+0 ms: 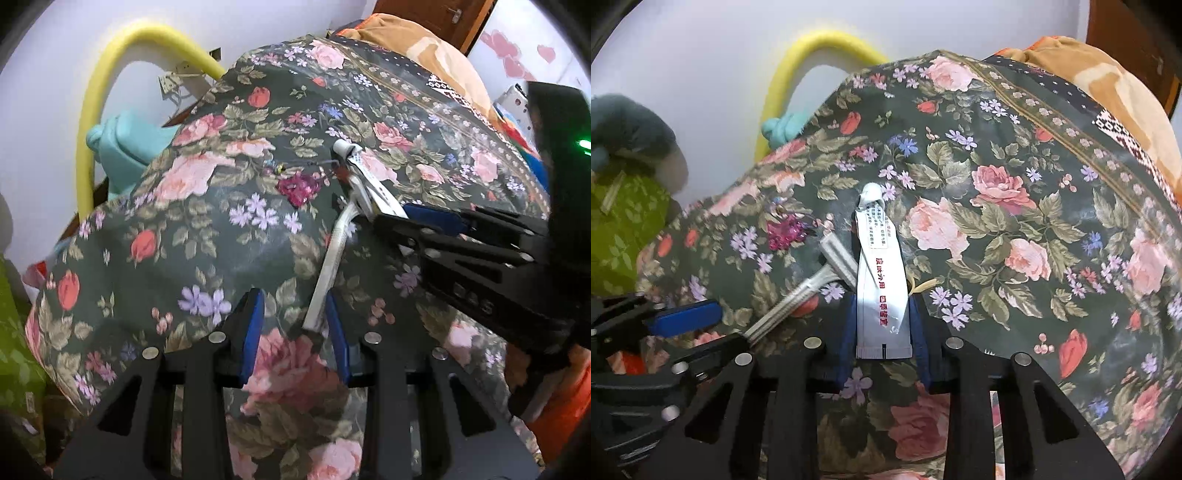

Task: Collect trash
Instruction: 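Grasp the silver razor with the left tool while the right tool grasps the white tube, then lift the razor and white tube and carry them over the white cup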

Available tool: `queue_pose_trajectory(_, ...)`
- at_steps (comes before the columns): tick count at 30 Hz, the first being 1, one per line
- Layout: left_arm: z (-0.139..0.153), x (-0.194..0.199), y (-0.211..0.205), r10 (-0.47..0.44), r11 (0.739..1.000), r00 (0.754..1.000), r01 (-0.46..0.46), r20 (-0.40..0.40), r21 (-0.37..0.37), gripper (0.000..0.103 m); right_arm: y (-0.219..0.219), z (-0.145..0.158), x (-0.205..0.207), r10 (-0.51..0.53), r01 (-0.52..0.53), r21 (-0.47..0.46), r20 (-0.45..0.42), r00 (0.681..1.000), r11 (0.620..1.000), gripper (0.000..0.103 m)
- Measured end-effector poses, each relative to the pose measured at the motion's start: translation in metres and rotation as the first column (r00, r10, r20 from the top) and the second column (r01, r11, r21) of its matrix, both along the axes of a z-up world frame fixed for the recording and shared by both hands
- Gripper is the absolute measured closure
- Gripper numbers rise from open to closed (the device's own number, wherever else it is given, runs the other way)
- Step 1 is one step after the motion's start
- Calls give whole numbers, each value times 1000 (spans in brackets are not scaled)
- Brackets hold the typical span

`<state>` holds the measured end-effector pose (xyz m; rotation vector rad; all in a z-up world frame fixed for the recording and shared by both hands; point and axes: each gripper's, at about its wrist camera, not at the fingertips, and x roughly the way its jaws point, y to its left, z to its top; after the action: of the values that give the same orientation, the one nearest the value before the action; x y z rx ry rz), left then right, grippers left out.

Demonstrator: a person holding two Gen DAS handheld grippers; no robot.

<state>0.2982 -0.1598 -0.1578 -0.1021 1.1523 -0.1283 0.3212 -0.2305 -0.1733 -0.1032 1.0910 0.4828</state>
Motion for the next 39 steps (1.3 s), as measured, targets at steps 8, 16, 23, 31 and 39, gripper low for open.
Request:
queue_pose_trajectory(8, -5, 20, -21, -73, 997, 997, 73, 6, -14, 69, -40, 20, -25, -78, 76, 28, 42, 996, 997, 77)
queue_pose_trajectory(16, -11, 26, -42, -94, 991, 995, 91, 24, 97, 70, -56, 24, -35, -153, 152, 41, 32, 988, 988, 77)
queue_pose_trajectory(23, -7, 21, -31, -33, 997, 999, 32, 7, 69, 95, -58, 27, -48, -183, 182, 51, 13, 983, 982, 77)
queue_pose_trajectory(31, 19, -20, -24, -29, 1000, 999, 29, 18, 10, 95, -50, 49, -67, -167, 164, 64, 48, 985, 984, 77)
queue_pose_trajectory(39, 64, -52, -7, 13, 1000, 994, -12, 106, -8, 95, -30, 80, -92, -135, 127, 82, 98, 986, 989, 77)
